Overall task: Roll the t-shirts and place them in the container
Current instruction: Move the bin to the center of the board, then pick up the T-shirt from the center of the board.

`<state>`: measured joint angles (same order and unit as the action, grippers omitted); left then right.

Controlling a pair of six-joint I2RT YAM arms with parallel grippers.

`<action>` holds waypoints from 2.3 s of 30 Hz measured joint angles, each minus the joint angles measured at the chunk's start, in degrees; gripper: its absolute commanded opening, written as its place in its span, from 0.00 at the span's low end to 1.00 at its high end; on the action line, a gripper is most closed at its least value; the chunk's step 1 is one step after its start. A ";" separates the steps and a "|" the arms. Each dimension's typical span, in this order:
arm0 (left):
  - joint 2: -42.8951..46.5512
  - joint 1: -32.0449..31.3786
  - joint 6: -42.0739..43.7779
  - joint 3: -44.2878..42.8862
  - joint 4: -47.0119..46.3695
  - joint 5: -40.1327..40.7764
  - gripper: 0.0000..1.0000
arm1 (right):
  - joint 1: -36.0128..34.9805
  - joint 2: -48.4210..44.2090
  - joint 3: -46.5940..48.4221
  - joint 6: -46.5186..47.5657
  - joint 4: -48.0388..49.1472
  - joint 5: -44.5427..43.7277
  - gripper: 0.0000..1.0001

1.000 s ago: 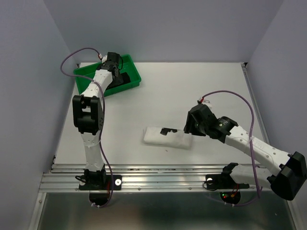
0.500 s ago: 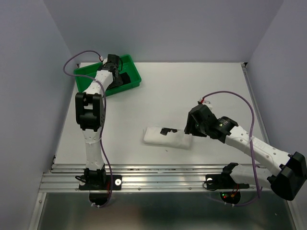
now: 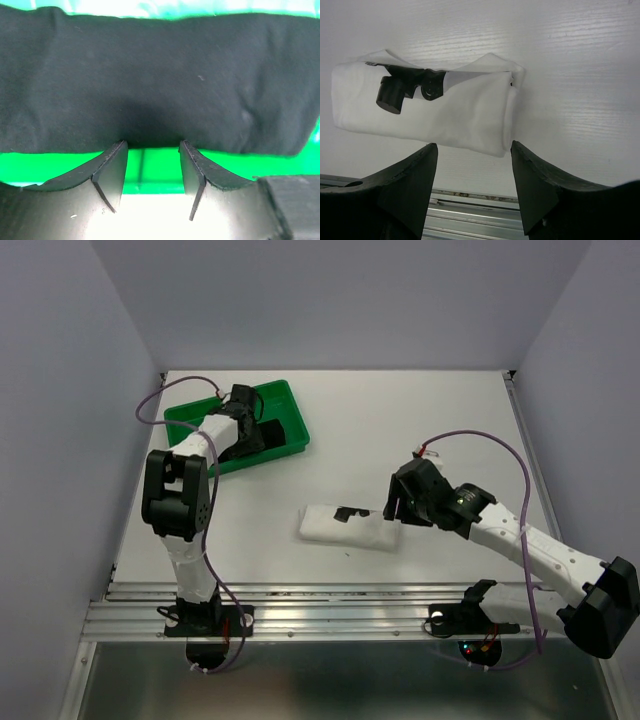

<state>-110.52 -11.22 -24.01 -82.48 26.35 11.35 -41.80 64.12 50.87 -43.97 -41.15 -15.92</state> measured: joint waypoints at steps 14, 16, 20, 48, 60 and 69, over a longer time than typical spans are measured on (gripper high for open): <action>11.06 -12.33 -4.50 7.76 1.62 -1.01 0.57 | 5.97 -5.25 -13.33 -2.38 4.59 9.35 0.75; 13.22 -12.76 -5.16 7.74 3.23 0.00 0.58 | 6.91 -5.73 -14.53 -2.38 5.20 11.04 0.73; 19.06 -13.75 -6.54 7.74 6.10 1.86 0.58 | 7.63 -5.60 -15.91 -2.40 7.19 13.40 0.69; 36.46 -22.12 -27.23 43.93 -13.03 -19.32 0.74 | 8.00 13.18 -15.04 0.72 24.65 13.22 0.35; 32.94 -22.14 -28.17 47.21 -18.10 -19.23 0.70 | 8.00 14.03 -15.02 1.57 26.49 13.44 0.35; 29.92 -22.16 -27.43 46.38 -22.32 -18.32 0.53 | 8.00 14.29 -14.93 1.79 26.84 13.44 0.35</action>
<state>-80.60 -33.39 -51.44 -36.10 4.03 -6.96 -33.80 78.41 35.94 -42.17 -14.31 -2.48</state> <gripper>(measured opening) 0.643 0.353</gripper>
